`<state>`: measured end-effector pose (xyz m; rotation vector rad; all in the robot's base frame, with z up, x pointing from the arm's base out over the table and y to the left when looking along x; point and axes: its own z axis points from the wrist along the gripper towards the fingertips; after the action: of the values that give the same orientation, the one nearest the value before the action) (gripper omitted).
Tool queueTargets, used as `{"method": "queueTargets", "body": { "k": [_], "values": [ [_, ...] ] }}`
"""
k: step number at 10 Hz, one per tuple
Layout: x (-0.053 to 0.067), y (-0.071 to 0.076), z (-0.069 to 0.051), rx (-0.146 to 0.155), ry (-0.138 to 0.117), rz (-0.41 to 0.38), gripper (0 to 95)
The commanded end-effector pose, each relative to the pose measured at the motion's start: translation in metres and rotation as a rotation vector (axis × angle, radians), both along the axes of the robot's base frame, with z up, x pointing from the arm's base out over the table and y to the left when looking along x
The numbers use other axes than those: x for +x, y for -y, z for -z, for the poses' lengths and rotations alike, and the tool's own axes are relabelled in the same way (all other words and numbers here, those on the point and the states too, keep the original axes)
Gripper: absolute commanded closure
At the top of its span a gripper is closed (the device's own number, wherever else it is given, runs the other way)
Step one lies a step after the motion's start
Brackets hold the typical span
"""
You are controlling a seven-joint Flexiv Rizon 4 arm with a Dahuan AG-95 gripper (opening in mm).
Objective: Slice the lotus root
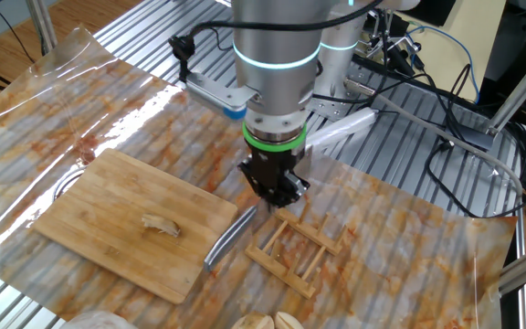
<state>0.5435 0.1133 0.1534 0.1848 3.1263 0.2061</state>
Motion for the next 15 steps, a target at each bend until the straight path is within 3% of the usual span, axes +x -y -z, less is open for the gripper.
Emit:
{"method": "queueTargets", "body": {
  "k": [1,5,10,15],
  "values": [
    [0.01,0.021,-0.005,-0.022,0.004,-0.075,95.0],
    [0.025,0.058,0.003,-0.043,0.019,-0.192,95.0],
    [0.045,0.085,0.011,-0.052,0.035,-0.261,95.0],
    [0.064,0.126,0.018,-0.064,0.026,-0.309,95.0]
  ]
}}
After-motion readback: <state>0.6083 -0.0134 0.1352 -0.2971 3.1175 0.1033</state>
